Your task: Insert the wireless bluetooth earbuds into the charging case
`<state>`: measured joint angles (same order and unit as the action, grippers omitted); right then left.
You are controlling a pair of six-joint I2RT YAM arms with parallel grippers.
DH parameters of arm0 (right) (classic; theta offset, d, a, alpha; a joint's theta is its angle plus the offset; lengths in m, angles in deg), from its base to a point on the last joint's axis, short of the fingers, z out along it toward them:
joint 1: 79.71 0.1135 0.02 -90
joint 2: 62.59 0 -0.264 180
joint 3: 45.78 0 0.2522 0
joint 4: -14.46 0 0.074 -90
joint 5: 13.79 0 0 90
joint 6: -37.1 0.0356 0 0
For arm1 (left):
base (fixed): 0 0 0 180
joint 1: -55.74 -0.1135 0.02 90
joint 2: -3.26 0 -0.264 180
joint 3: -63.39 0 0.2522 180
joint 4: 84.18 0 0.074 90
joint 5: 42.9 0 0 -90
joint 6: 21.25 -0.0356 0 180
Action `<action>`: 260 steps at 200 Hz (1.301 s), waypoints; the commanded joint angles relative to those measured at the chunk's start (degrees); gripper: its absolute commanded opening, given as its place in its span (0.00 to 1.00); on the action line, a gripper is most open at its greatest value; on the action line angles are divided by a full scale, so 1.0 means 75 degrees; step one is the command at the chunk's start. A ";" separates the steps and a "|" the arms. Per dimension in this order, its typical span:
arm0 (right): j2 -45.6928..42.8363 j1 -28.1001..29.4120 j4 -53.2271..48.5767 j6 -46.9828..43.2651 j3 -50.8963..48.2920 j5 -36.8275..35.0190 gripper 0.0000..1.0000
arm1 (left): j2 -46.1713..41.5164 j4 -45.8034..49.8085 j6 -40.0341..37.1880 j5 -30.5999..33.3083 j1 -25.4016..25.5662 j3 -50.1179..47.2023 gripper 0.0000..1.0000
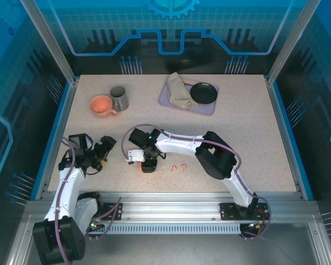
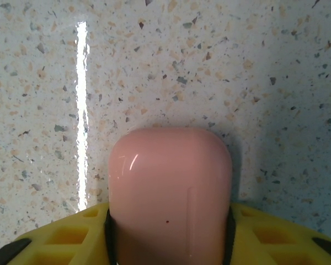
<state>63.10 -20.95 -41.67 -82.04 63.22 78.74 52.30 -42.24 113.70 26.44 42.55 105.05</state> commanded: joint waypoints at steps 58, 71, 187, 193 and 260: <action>-0.1034 -0.0307 0.0801 0.0124 -0.1039 0.0453 0.40 | 0.0256 -0.0342 -0.0265 -0.0803 -0.0081 -0.0016 0.97; -0.1325 -0.0387 0.1024 0.0113 -0.1333 0.0516 0.40 | 0.0347 -0.0506 -0.0320 -0.1110 -0.0080 -0.0006 0.97; -0.4518 -0.1519 0.3270 0.0288 -0.4050 0.0695 0.40 | 0.1682 -0.2468 -0.0448 -0.4018 0.1908 0.0995 0.92; -0.4622 -0.1592 0.3302 0.0266 -0.4114 0.0712 0.40 | 0.1725 -0.2459 -0.0529 -0.4007 0.2047 0.1099 0.91; -0.5400 -0.2055 0.3632 0.0133 -0.4459 0.1131 0.40 | 0.2328 -0.2425 -0.1167 -0.4081 0.3364 0.1968 0.88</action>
<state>25.35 -35.61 -17.19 -80.89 31.12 84.14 68.14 -60.64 108.43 -2.28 65.46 116.70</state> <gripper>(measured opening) 0.428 0.891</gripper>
